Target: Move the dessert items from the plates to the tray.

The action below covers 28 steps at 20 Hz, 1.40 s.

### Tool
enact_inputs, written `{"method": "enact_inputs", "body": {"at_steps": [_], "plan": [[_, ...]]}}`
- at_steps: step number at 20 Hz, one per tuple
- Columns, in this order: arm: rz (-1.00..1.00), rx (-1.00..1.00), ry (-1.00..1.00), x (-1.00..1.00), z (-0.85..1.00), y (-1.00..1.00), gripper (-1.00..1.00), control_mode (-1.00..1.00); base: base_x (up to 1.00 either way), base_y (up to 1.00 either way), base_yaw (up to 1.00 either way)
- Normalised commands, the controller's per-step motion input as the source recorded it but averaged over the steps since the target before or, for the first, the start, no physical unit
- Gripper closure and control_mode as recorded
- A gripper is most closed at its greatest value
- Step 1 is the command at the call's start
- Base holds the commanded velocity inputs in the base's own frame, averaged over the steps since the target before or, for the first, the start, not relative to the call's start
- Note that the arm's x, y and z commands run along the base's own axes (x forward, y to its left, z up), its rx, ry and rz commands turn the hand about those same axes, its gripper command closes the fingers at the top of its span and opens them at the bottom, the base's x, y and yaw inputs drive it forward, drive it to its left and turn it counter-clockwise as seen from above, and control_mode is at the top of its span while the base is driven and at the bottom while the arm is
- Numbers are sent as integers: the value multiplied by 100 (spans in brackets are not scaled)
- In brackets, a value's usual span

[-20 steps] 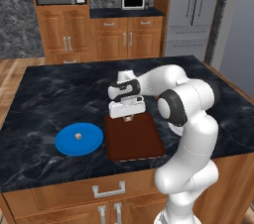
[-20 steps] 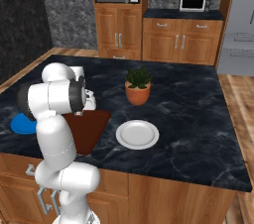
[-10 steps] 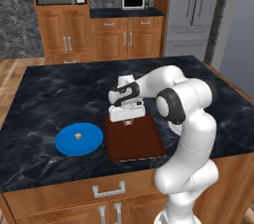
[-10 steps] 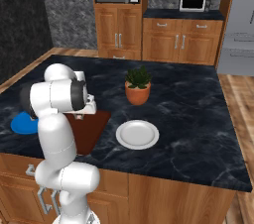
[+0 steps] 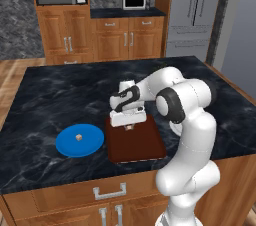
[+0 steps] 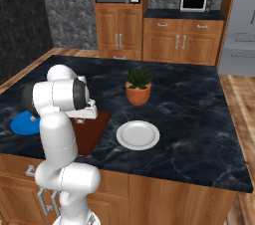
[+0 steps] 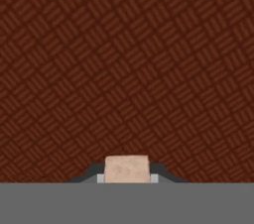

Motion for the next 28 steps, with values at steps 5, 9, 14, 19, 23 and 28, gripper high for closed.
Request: {"method": "enact_inputs", "body": {"at_steps": [5,9,14,19,23,28], "plan": [[-2,0,0,0,-3,0,-100,-100,0,0,0],[0,0,0,0,0,0,-100,-100,0,0,0],[0,-1,0,0,16,0,-100,-100,0,0,0],[0,0,0,-11,46,0,-100,-100,0,0,0],[0,0,-1,-32,47,0,-100,-100,0,0,0],[2,1,-7,-54,24,11,-100,-100,0,0,0]]}}
